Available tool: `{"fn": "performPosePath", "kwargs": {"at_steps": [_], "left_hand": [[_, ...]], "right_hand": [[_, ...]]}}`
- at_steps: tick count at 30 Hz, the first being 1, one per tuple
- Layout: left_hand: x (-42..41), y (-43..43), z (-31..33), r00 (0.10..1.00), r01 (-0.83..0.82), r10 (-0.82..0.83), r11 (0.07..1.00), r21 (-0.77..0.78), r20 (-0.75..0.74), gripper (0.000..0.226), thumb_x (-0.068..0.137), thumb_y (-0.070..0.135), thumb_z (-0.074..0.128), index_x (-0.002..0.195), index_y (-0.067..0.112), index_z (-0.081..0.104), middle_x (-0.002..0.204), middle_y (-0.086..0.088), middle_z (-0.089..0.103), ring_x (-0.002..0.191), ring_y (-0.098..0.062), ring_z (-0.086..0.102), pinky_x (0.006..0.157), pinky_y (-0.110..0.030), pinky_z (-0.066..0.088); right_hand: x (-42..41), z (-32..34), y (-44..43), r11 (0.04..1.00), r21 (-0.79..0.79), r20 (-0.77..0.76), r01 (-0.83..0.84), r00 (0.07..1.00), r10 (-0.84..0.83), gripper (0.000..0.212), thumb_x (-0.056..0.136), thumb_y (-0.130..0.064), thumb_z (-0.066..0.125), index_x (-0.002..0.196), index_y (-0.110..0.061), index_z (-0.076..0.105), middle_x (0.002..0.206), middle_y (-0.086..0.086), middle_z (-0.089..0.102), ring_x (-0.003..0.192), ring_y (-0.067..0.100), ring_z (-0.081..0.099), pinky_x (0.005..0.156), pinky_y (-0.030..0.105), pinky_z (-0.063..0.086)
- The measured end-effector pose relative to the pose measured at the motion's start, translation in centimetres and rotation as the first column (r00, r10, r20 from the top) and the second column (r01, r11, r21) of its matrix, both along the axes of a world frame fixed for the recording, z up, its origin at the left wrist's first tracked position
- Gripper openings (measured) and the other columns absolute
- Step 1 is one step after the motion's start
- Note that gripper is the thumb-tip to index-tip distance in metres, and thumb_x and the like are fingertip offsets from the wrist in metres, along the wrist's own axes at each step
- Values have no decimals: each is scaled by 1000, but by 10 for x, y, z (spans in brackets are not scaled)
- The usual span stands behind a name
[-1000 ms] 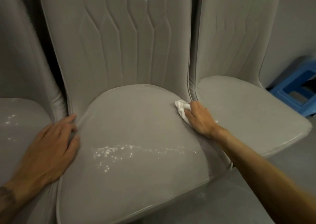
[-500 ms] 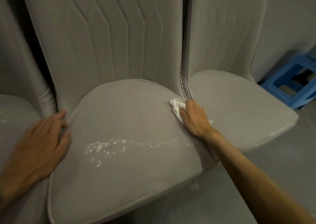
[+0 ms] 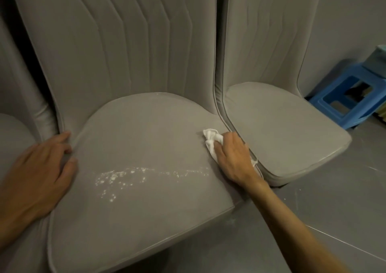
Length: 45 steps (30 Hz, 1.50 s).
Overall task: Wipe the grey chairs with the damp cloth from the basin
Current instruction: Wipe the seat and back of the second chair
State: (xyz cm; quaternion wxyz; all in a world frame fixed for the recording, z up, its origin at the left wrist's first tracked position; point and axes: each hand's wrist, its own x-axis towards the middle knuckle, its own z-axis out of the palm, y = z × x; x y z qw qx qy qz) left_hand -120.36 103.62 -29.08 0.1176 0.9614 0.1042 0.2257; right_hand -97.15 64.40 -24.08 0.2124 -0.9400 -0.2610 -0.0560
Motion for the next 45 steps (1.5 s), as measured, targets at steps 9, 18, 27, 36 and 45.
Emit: {"fn": "performPosePath", "kwargs": {"at_steps": [9, 18, 27, 36, 45], "left_hand": [[1, -21, 25, 977, -135, 132, 991, -12, -165, 41, 97, 42, 33, 112, 10, 54, 153, -22, 50, 127, -44, 58, 108, -57, 43], [-27, -42, 40, 958, -178, 188, 982, 68, -218, 63, 99, 48, 31, 130, 4, 63, 147, -24, 56, 131, -41, 57, 111, -52, 41], [-49, -41, 14, 958, -197, 224, 968, 156, -181, 55, 104, 47, 33, 142, 14, 55, 153, -18, 49, 137, -37, 50, 114, -50, 38], [-50, -39, 13, 963, -185, 222, 958, 221, -155, 54, 105, 42, 34, 144, 10, 54, 153, -21, 48, 137, -38, 49, 114, -51, 39], [-53, -39, 14, 955, -218, 254, 951, 219, -152, 51, 105, 42, 35, 143, 15, 54, 154, -16, 48, 139, -34, 48, 115, -48, 37]], "right_hand": [[-47, -8, -2, 977, -96, 117, -189, 973, 200, 27, 105, -39, 33, 100, -18, 49, 98, 0, 49, 85, 23, 47, 75, 39, 36], [-84, -18, 50, 946, -188, 75, -262, 957, 280, 33, 105, -46, 32, 119, -28, 55, 104, -4, 50, 98, 20, 47, 84, 39, 38], [-103, -4, 83, 949, -185, 68, -254, 960, 270, 59, 101, -51, 10, 117, -15, 54, 108, 7, 52, 96, 29, 50, 83, 46, 39], [-62, 3, 95, 975, -187, 38, -121, 991, 131, 35, 105, -41, 32, 112, -11, 50, 114, 11, 52, 104, 34, 50, 88, 46, 37], [-72, -6, 121, 931, -191, 78, -310, 941, 330, 33, 105, -42, 37, 108, -13, 52, 109, 10, 53, 99, 33, 49, 82, 43, 33]]}}
